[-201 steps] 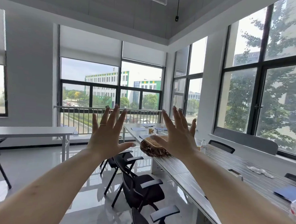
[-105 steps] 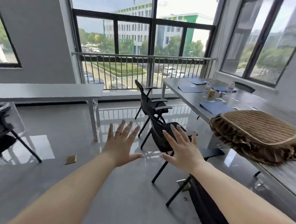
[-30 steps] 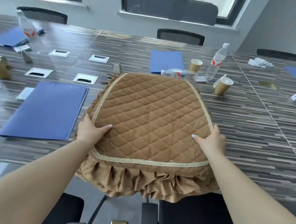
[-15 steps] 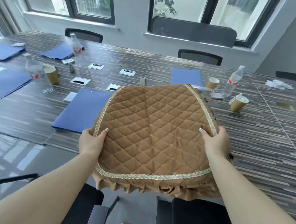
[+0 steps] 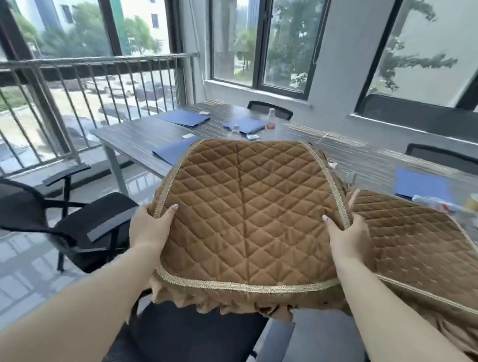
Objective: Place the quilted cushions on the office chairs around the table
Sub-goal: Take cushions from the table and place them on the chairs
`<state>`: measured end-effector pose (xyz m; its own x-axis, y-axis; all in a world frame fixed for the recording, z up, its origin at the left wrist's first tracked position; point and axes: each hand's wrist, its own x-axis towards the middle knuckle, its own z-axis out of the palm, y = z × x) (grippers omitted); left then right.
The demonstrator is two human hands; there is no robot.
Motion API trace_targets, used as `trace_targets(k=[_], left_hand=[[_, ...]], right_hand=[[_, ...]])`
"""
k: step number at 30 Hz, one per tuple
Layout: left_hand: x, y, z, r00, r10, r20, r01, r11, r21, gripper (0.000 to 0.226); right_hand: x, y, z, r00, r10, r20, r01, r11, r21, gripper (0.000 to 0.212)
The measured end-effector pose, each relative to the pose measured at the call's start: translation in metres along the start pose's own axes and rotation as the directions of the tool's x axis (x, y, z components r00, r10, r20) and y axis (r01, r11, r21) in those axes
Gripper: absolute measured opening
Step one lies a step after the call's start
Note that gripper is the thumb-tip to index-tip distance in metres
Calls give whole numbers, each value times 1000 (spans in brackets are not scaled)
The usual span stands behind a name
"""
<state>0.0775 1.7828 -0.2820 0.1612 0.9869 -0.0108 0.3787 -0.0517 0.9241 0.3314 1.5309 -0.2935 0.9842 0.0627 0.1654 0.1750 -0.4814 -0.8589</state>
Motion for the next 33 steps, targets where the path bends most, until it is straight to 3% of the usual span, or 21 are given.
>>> trace_targets(k=[10,14,24,33], left_hand=[[46,-98,-289,973,-79,-218,77,997,-17,62],[62,-131,-360,954,-113,-278,107,994,-39,57],[146,-191,-447,897,-194,-396,177,981,-80,53],[320,-189,-478,894,-167,-417,167,985,-36,57]], right_hand=[[-231,-122,123,971,-61,230,53,998,42,41],[-278,-165,169,937,-133,322,128,991,38,53],[-334,-243,306,867,-200,457,214,977,20,62],[-319,-312,476,818,-199,540,246,969,-16,50]])
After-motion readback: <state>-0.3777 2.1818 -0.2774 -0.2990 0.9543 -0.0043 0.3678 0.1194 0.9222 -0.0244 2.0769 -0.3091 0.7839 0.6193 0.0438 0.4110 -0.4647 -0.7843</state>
